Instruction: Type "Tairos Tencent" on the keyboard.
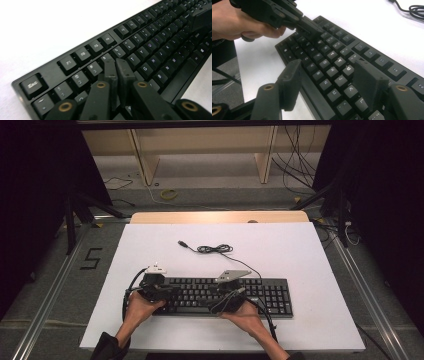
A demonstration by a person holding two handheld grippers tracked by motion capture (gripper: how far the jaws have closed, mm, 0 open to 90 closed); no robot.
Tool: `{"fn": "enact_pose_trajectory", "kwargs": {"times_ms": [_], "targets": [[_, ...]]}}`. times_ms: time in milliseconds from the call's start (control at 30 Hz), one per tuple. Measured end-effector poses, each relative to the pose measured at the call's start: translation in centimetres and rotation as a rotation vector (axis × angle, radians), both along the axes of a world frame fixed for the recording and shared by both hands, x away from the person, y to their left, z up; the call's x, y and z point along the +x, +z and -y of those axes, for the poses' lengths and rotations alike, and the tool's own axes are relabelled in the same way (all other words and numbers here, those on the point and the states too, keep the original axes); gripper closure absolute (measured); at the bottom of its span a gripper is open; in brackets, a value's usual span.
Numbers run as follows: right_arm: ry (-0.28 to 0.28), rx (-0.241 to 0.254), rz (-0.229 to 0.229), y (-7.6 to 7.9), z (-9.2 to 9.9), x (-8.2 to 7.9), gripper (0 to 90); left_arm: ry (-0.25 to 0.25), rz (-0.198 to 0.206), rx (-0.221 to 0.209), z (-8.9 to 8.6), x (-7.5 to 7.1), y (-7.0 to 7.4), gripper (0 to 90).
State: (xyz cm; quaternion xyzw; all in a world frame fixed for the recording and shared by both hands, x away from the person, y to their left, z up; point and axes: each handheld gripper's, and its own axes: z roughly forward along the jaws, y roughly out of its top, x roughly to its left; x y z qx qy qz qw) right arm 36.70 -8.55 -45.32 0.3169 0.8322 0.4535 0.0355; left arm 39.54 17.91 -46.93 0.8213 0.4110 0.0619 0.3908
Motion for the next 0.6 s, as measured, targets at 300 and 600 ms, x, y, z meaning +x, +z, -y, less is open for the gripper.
{"fn": "enact_pose_trajectory", "kwargs": {"times_ms": [300, 600], "targets": [[0.002, 0.002, -0.003, -0.03, 0.27, -0.12, 39.9, -0.015, -0.013, 0.025, 0.52, 0.39, -0.27, 89.0], [-0.001, 0.002, -0.001, 0.00, 0.31, -0.13, 40.1, -0.022, -0.022, 0.030, 0.75, 0.48, -0.33, 89.0]]}}
